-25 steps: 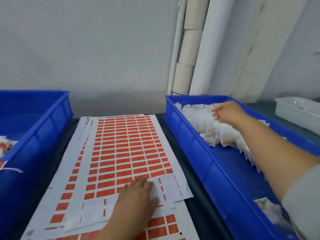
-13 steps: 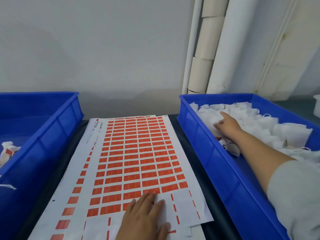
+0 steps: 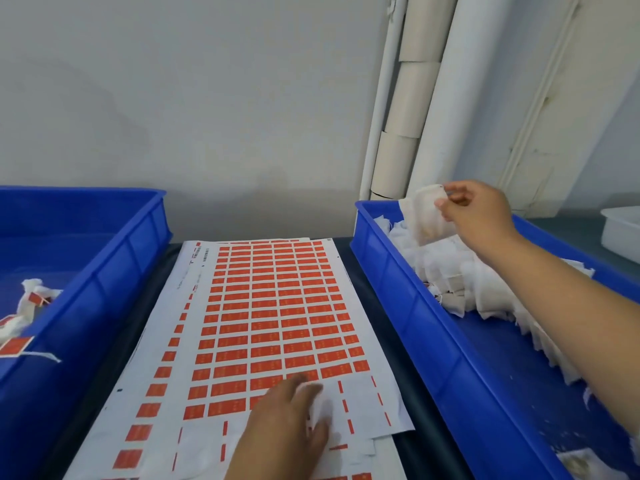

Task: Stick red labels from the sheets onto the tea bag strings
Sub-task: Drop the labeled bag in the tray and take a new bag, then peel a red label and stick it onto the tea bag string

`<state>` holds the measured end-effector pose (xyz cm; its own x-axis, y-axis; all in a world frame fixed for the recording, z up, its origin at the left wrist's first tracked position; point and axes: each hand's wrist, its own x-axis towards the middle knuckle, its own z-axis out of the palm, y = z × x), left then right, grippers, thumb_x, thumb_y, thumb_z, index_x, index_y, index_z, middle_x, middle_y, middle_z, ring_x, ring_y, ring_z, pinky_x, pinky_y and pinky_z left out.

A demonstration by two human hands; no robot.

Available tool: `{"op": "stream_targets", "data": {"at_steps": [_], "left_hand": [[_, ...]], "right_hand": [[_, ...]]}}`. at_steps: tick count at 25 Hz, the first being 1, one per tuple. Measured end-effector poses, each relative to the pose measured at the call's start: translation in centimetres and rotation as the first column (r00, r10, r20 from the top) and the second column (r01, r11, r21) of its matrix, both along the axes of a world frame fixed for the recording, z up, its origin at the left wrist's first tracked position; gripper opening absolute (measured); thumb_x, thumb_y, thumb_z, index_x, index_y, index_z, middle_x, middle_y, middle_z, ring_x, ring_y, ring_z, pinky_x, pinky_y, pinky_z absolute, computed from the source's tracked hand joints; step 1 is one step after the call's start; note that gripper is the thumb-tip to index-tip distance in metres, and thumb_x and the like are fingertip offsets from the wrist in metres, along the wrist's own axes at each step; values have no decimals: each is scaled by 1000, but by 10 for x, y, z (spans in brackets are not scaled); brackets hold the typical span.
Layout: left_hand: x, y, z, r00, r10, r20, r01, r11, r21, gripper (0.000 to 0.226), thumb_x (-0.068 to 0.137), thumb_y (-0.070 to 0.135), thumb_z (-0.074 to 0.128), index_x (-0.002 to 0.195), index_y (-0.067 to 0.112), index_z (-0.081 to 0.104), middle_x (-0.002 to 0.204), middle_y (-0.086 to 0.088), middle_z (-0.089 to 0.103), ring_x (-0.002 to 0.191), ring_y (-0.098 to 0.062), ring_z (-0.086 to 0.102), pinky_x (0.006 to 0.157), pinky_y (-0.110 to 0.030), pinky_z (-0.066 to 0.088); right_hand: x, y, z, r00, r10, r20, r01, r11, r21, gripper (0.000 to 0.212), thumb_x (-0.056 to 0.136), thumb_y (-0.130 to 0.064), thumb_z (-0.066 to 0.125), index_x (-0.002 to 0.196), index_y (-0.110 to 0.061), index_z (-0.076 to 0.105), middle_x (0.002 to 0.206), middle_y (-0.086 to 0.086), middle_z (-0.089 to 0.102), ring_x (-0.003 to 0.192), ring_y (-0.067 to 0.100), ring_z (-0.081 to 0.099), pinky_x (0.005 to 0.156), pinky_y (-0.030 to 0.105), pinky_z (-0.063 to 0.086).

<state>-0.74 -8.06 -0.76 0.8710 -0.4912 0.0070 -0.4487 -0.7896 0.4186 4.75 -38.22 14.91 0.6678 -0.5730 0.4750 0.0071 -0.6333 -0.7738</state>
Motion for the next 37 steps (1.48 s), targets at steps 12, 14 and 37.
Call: {"op": "stream_targets", "data": {"at_steps": [12, 14, 37], "left_hand": [[-10, 53, 90, 993, 22, -112, -82, 822, -563, 11, 84, 37, 64, 95, 40, 64, 92, 29, 59, 86, 1, 57, 65, -9, 40], [-16, 66, 69, 990, 45, -135, -109, 847, -520, 10, 86, 32, 63, 79, 38, 66, 77, 22, 64, 77, 1, 59, 63, -9, 42], [-13, 92, 43, 990, 2, -139, -57, 916, -397, 16, 81, 35, 68, 75, 41, 55, 78, 29, 54, 72, 10, 53, 54, 0, 39]], "right_hand": [[-120, 211, -34, 690, 648, -322, -591, 762, 267, 49, 82, -8, 70, 108, -44, 49, 78, -1, 72, 71, 9, 70, 62, 13, 52], [-124, 223, -53, 664, 638, -388, -605, 765, 221, 35, 84, -14, 69, 104, -41, 58, 74, -6, 71, 68, 7, 69, 65, 15, 54], [-114, 214, -104, 590, 656, -472, -631, 739, 238, 23, 86, -37, 62, 66, -46, 68, 76, -25, 67, 74, -5, 62, 61, 7, 46]]}}
